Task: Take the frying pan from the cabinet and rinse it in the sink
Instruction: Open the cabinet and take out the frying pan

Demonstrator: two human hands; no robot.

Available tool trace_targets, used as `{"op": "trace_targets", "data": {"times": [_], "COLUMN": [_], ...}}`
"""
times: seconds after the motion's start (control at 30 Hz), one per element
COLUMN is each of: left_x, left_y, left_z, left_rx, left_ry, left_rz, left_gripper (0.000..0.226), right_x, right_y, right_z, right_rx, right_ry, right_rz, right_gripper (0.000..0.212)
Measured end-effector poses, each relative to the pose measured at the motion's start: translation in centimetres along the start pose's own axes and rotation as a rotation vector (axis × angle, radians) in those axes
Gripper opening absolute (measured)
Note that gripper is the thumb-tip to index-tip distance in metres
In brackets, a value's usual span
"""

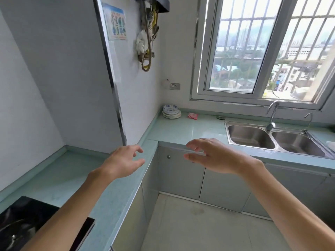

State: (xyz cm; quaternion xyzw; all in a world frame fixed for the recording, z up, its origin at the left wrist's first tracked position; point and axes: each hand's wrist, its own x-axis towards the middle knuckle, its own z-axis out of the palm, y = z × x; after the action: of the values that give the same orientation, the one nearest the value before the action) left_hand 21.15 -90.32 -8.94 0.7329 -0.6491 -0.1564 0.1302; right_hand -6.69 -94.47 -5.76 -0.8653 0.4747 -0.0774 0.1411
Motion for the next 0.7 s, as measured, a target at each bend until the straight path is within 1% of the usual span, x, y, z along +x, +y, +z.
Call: {"op": "trace_targets", "data": {"times": [0.23,0.37,0.47,0.7], "left_x": [5.4,8.3,10.8,17.8], "left_y": [-5.7,-8.6,-10.2,-12.5], "left_z": [0.8,1.0,1.0,1.6], "left_rx": [-0.033,-0.041,-0.038,-0.086], "left_ry": [-0.002,-0.011,0.004,0.072], "left_rz": [-0.123,-0.217,-0.292,-0.497], "left_gripper": [0.042,0.042,0.043,0.042], "right_x": [11.7,18.6,24.0,36.4], "right_y": [-0.3,-0.4,-0.2,1.0], "right_z": [2.9,5.0,6.3,8.5], "right_rx": [0.02,0.032,0.039,0.068], "right_ry": [-0.082,-0.151,-0.199,-0.316], "right_rz": [-0.118,-0.194,-0.283,-0.453], "right_gripper": [0.051,0.058,0.063,0.057]}}
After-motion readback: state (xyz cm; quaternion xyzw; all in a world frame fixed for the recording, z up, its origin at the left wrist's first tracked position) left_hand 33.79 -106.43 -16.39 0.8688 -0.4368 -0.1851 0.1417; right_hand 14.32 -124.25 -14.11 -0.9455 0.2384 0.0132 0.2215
